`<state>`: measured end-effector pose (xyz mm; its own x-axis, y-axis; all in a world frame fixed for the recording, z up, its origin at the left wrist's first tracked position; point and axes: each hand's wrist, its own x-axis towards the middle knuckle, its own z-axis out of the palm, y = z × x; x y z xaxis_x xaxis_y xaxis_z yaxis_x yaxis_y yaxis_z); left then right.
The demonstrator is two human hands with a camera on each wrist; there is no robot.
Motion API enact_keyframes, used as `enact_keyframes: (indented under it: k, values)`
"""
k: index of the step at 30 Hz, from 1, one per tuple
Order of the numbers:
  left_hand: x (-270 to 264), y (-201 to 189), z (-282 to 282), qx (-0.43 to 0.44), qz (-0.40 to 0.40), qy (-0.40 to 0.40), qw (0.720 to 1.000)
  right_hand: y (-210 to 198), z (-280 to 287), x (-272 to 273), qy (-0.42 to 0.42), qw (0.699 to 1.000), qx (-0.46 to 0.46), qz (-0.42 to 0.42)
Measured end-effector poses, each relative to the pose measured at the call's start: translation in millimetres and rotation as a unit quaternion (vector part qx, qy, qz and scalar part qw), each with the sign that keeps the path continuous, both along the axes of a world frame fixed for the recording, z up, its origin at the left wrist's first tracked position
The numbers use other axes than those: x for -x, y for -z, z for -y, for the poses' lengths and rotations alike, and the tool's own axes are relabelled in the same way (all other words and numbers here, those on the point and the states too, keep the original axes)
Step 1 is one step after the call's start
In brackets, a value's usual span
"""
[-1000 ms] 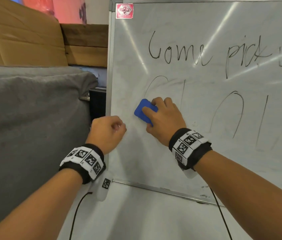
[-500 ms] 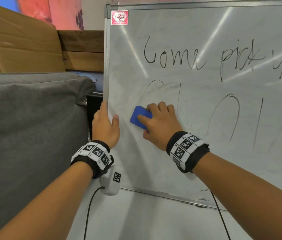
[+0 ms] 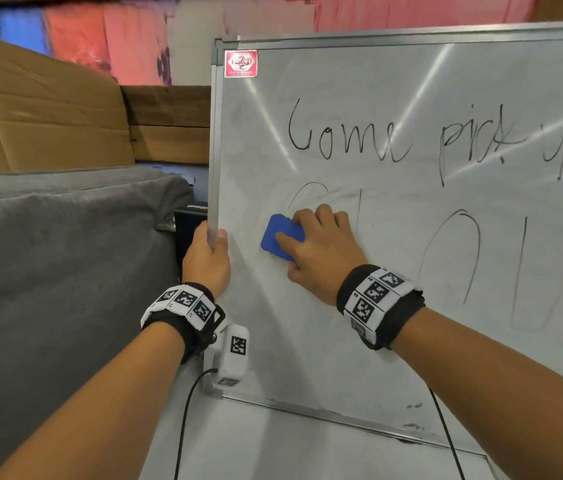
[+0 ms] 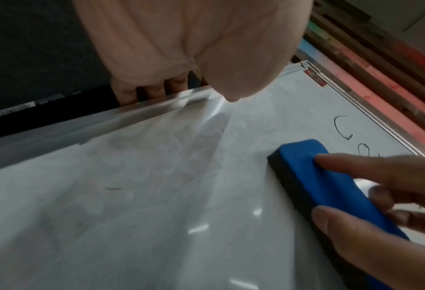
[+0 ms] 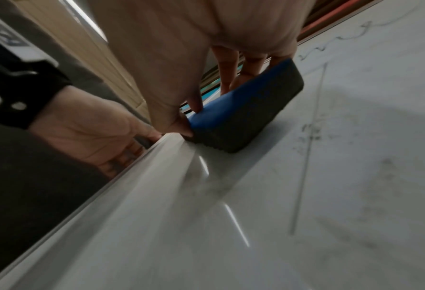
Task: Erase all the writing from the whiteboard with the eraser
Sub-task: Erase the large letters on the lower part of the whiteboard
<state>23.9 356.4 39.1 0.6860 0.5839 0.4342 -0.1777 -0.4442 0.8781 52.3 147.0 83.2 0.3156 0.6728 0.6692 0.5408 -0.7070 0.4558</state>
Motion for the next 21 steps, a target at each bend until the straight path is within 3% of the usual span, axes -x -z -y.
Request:
enact_keyframes:
  k: [2, 7, 11, 13, 15, 18, 21]
  values:
    - [0, 3, 0, -0.009, -0.004, 0.0, 1.0, 2, 0, 1, 0.003, 0.999, 0.034, 0.003]
    - [8, 3, 8, -0.022, 0.001, -0.001, 1.0, -26, 11, -3, 0.01, 0.998, -0.062, -0.024]
    - [8, 4, 9, -0.03, -0.014, -0.003, 0.999, -9, 13, 0, -0.024, 1.0, -0.01, -0.005]
    - [10, 1, 13, -0.031, -0.037, -0.028, 0.998, -16, 22, -3, -0.025, 0.998, -0.05, -0.016]
    - [14, -1, 19, -0.091, -0.043, -0.082, 0.991, -27, 28, -3, -0.012, 0.995, -0.091, -0.027]
    - [18, -6, 24, -0.205, -0.022, -0.121, 0.971, -27, 25, 1, -0.009, 0.999, -0.047, -0.017]
    - [15, -11, 27, -0.201, -0.014, -0.098, 0.975, -34, 24, 1, -0.011, 0.999, -0.044, -0.008]
